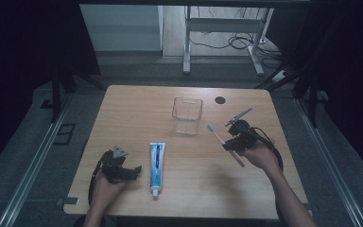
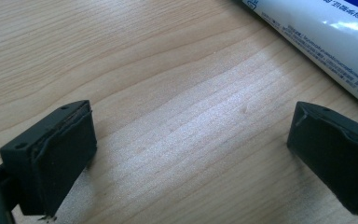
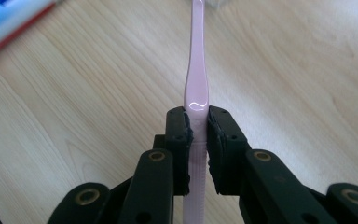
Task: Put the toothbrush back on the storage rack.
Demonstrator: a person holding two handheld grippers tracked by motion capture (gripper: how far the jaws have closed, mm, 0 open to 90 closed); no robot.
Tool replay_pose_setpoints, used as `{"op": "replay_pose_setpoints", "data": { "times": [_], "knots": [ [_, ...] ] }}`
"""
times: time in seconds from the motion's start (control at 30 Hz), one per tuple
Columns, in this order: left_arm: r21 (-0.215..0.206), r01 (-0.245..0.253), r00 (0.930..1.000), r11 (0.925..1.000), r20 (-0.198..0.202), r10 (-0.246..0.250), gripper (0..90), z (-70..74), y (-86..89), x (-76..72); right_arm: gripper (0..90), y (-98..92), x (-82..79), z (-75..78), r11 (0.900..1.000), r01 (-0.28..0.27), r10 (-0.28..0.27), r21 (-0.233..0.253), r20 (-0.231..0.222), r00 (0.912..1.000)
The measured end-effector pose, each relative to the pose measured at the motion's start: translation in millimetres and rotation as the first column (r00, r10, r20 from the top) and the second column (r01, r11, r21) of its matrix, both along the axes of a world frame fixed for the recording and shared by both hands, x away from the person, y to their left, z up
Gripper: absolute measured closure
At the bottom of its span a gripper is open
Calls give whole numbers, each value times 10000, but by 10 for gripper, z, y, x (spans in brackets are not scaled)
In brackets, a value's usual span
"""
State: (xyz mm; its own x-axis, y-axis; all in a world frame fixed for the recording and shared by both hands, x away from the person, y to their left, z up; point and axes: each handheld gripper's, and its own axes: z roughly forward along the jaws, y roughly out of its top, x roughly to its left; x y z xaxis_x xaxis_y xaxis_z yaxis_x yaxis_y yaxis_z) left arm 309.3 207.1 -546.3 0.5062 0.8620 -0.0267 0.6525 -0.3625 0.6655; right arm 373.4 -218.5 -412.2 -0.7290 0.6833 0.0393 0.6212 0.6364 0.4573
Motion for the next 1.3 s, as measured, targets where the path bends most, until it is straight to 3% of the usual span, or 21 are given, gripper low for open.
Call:
{"op": "replay_pose_setpoints", "data": {
  "times": [0.5, 0.8, 1.3],
  "knots": [
    [72, 55, 10000, 10000, -27, -55, 11, 3, 6, 1, 784, 126, 93, 221, 9965, -70, -15, 833, 1025, 9947],
    [70, 53, 10000, 10000, -24, -52, 11, 3, 5, 1, 784, 215, 167, 275, 9924, -55, -120, 1231, 1408, 9900],
    [71, 55, 10000, 10000, -30, -55, 11, 3, 5, 1, 784, 418, 329, 310, 9823, -34, -406, 1871, 2307, 9722]
  ]
}}
